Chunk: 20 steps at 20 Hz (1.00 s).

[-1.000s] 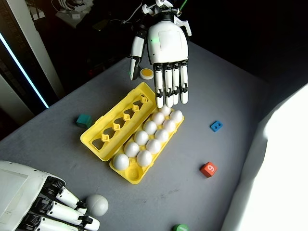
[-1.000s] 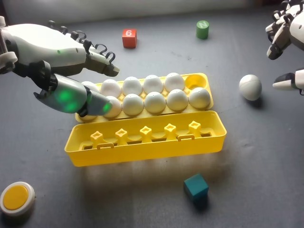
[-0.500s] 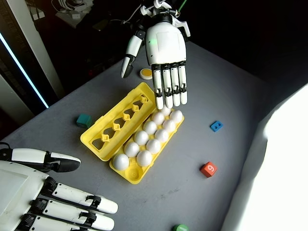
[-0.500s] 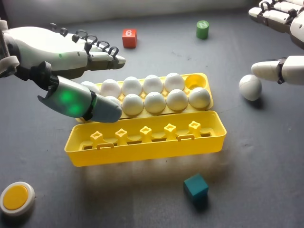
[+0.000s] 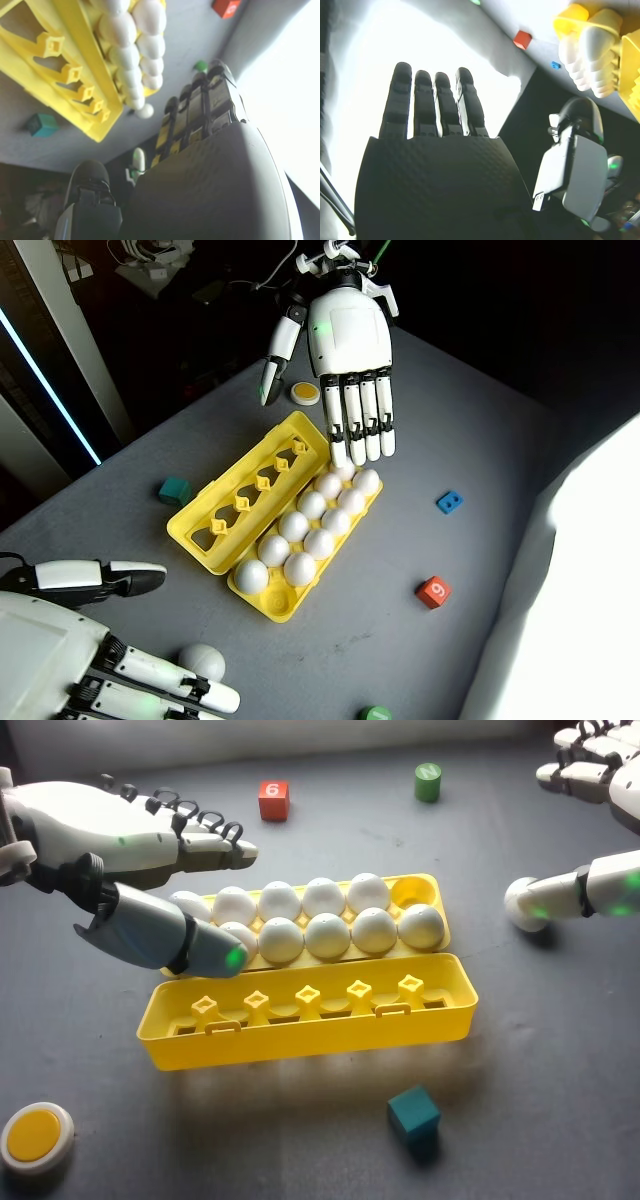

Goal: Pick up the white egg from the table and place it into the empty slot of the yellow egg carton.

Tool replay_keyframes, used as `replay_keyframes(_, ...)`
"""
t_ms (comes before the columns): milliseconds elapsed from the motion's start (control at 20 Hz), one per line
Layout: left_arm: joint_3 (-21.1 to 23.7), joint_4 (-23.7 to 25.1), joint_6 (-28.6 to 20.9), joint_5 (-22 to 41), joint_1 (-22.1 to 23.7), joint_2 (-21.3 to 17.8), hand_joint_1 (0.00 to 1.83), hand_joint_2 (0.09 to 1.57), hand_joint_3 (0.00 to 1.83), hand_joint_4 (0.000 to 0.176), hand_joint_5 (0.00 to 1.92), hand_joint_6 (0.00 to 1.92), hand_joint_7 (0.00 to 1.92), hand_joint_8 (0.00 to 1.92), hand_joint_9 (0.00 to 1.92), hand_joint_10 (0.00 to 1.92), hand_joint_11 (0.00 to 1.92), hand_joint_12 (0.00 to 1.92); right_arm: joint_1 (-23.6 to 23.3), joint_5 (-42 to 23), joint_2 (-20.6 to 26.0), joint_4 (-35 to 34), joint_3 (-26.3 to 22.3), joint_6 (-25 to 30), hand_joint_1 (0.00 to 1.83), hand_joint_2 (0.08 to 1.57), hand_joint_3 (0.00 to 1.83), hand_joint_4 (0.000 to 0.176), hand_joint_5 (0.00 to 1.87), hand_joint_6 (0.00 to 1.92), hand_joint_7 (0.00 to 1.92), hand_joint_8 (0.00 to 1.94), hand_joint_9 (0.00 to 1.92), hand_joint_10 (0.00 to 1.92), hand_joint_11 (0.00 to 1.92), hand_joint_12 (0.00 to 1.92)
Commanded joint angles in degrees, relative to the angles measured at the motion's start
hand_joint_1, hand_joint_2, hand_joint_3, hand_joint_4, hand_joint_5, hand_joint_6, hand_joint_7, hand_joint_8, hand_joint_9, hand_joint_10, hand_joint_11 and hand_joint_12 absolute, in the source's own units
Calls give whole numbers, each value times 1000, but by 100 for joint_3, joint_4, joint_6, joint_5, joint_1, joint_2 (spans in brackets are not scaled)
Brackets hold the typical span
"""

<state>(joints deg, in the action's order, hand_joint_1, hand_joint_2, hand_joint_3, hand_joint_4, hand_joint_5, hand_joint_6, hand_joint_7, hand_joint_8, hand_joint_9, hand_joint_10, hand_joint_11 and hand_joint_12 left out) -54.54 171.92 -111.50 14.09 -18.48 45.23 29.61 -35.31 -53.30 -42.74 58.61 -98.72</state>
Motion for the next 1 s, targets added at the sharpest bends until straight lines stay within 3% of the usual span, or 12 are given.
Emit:
replay_keyframes(0, -38, 66, -31, -550, 41, 16, 0, 1142, 8, 0, 8, 3, 4, 1, 3, 1, 10, 5, -108, -526, 31, 16, 59, 4, 262, 727, 0, 36, 482, 25, 0, 0, 0, 0, 0, 309)
replay_keyframes(150, -62, 66, -41, -549, 58, 16, 0, 1145, 8, 0, 0, 0, 0, 0, 0, 0, 0, 0, -157, -477, -141, -208, 239, -175, 369, 745, 0, 5, 657, 21, 0, 0, 0, 0, 0, 204)
replay_keyframes(200, -64, 66, -42, -549, 76, 15, 0, 1142, 6, 0, 4, 2, 11, 4, 12, 5, 11, 5, -158, -480, -200, -281, 298, -273, 422, 780, 10, 0, 652, 10, 0, 0, 0, 0, 0, 61)
replay_keyframes(250, -65, 66, -42, -553, 129, 15, 0, 1142, 5, 0, 0, 0, 7, 2, 7, 2, 5, 2, -158, -479, -294, -417, 396, -404, 426, 825, 0, 0, 621, 2, 0, 0, 0, 0, 0, 119)
replay_keyframes(350, -44, 66, -40, -874, 178, 13, 0, 1154, 10, 0, 0, 0, 11, 4, 8, 3, 0, 0, -140, -473, -496, -477, 616, -467, 474, 842, 0, 0, 595, 7, 0, 0, 0, 0, 0, 43)
replay_keyframes(450, -9, 66, -41, -1185, 178, 13, 0, 1149, 6, 0, 9, 3, 20, 6, 17, 5, 2, 1, -112, -473, -627, -484, 741, -469, 612, 839, 0, 0, 625, 18, 0, 0, 0, 0, 0, 40)
replay_keyframes(550, 26, 66, -41, -1224, 176, 15, 0, 1158, 8, 0, 15, 5, 27, 8, 21, 6, 5, 2, -80, -473, -770, -484, 863, -533, 685, 847, 3, 1, 653, 8, 0, 0, 0, 0, 0, 129)
replay_keyframes(750, 55, 66, -52, -1433, 56, 17, 0, 1155, 5, 0, 0, 0, 17, 2, 15, 2, 0, 0, -61, -390, -1028, -780, 1093, -727, 706, 847, 0, 0, 696, 10, 0, 0, 0, 0, 0, 205)
replay_keyframes(950, 35, 66, -51, -1267, -77, 17, 0, 1158, 4, 0, 16, 4, 35, 6, 24, 4, 1, 1, -55, -290, -1141, -815, 1138, -732, 657, 845, 0, 0, 730, 10, 0, 0, 0, 0, 0, 129)
